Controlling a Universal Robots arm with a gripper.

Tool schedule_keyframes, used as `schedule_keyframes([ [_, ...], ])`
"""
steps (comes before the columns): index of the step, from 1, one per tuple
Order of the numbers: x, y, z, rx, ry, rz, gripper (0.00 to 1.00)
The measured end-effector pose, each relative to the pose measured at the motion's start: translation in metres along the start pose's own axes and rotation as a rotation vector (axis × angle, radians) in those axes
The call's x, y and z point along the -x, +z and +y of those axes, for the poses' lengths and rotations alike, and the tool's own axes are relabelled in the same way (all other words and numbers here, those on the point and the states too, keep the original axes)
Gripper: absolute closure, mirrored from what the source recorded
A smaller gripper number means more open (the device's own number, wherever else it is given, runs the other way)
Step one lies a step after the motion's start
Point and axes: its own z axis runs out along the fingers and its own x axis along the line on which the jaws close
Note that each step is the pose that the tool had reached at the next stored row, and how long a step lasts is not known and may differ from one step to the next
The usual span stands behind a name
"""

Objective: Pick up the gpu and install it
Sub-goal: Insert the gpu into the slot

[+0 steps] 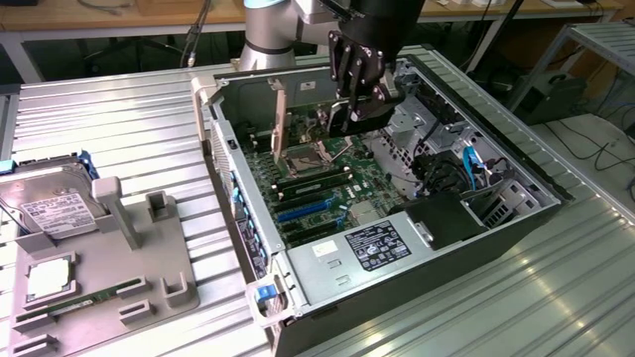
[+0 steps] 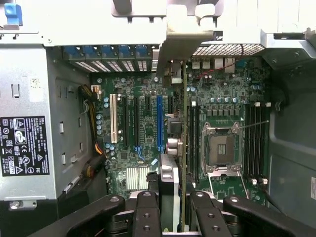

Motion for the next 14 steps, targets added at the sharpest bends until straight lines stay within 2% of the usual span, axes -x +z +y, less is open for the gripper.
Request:
schedule_keyframes([
  [14, 0.0, 0.0223, 0.0058, 0.0, 0.0, -0.0002, 0.71],
])
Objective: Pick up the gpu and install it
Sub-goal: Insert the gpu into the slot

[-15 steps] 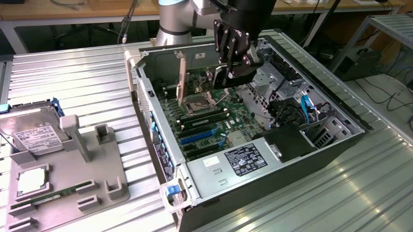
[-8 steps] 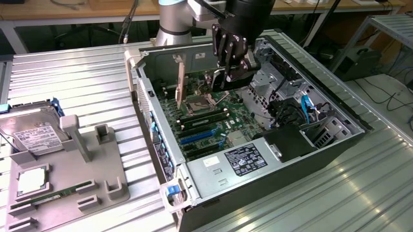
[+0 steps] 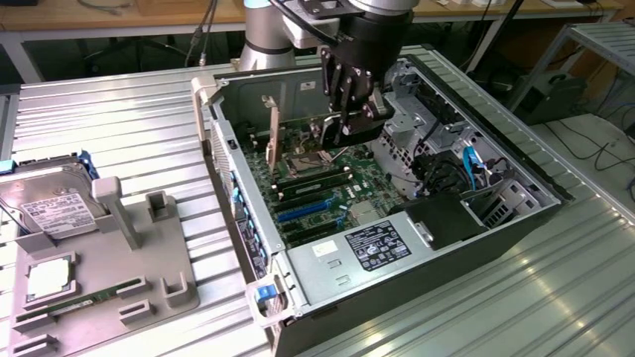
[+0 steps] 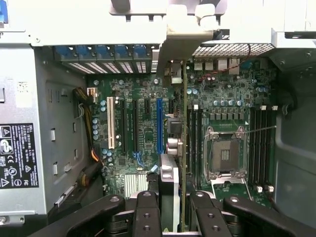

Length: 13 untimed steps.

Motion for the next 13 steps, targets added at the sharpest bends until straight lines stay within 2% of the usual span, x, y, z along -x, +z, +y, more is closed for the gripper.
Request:
schedule_keyframes([
  [13, 0.0, 0.015, 0.0004, 0.0001, 0.0, 0.0001, 0.71],
])
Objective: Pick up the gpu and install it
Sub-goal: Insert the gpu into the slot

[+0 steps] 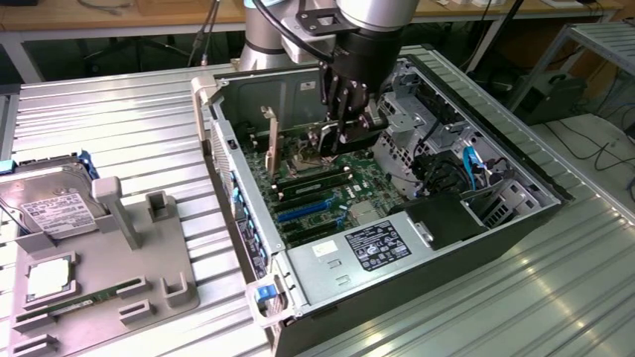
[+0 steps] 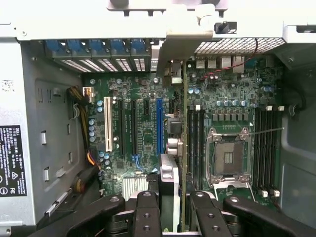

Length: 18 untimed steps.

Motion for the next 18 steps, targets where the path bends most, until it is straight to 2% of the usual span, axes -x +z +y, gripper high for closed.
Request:
schedule_keyframes([
  [11, 0.0, 0.01, 0.0002, -0.0017, 0.0, -0.0003, 0.71],
  [13, 0.0, 0.0116, 0.0002, -0.0036, 0.0, -0.0006, 0.71],
  [16, -0.001, 0.0146, 0.0004, -0.0102, 0.0, -0.0007, 0.71],
  [18, -0.001, 0.017, 0.0004, -0.0117, 0.0, -0.0008, 0.71],
])
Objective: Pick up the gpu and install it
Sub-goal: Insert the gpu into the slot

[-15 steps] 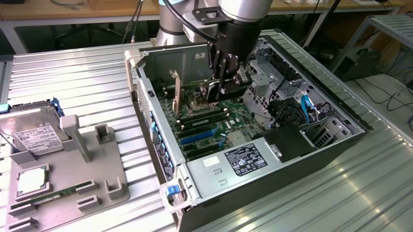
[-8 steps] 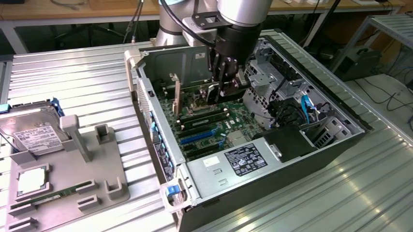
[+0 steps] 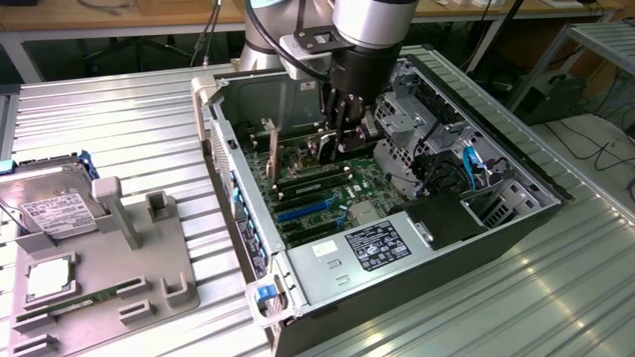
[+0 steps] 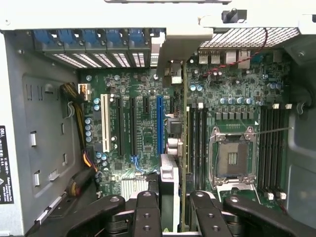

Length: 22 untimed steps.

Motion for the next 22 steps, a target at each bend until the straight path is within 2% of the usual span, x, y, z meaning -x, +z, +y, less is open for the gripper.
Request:
schedule_keyframes([
  [6, 0.0, 0.006, 0.0003, -0.0008, 0.0, -0.0018, 0.71],
  [10, 0.0, 0.0092, 0.0005, -0.0008, 0.0, -0.0051, 0.71],
  [22, 0.0, 0.0144, 0.0006, -0.0008, 0.0, -0.0053, 0.71],
])
